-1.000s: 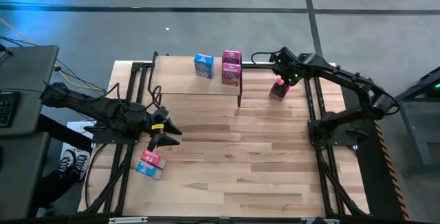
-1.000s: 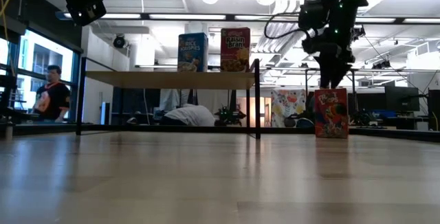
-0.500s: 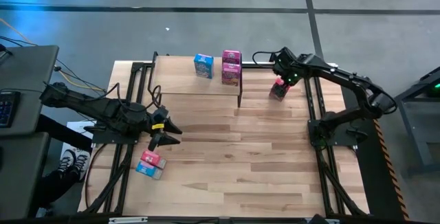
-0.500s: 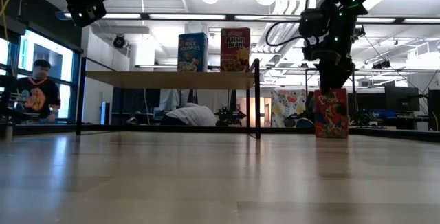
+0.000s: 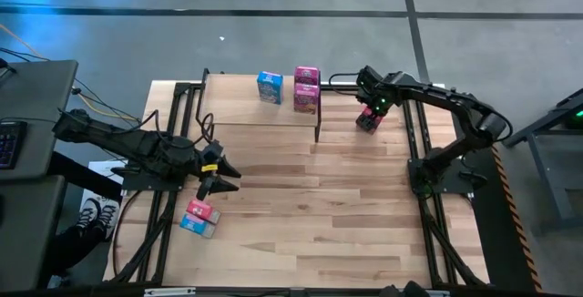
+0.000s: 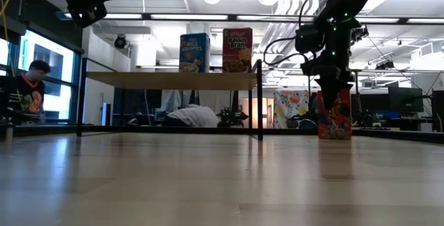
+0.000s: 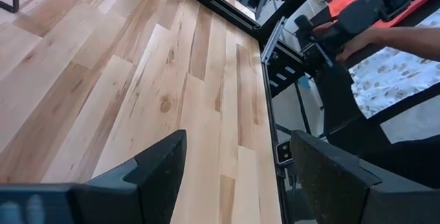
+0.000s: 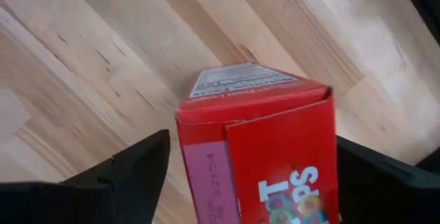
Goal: Stack cereal on shelf
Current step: Put the top red cereal box on the shelf
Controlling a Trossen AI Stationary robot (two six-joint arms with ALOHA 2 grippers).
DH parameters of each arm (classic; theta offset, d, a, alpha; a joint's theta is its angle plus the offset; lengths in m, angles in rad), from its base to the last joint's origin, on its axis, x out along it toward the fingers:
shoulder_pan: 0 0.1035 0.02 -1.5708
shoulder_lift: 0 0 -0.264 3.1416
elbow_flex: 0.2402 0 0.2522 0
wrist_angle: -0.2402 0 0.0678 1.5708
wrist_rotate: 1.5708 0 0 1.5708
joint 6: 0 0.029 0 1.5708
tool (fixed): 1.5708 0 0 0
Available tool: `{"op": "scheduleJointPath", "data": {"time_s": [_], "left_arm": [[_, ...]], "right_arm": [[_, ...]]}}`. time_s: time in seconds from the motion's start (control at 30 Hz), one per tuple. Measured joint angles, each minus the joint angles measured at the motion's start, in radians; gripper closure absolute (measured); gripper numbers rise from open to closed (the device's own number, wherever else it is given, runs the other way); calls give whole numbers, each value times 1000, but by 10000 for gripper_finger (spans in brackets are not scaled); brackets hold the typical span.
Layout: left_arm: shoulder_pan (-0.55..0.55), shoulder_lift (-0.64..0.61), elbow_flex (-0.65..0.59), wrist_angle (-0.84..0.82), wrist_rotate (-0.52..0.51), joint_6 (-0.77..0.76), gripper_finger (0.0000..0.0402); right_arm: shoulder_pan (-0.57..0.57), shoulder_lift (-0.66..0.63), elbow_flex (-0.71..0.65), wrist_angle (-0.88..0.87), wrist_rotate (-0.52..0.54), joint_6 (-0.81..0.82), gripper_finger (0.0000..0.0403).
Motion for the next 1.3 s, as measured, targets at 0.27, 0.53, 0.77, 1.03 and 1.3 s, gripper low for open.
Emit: {"op": "scheduleJointPath", "data": {"time_s": [0.27,0.53,0.77,1.03,1.3], "left_arm": [[0,0,0,-12,0,0,149],[0,4,0,-11,0,0,149],[0,3,0,2,0,0,149],[0,23,0,207,-91,83,149],[0,169,0,342,-161,167,149]], "right_arm": [[0,-3,0,-20,-9,-8,156],[0,-4,0,-54,-44,-32,215],[3,-70,0,-112,-122,-45,241],[67,-248,0,-226,-435,72,250],[425,-359,0,-57,-524,383,251]]}}
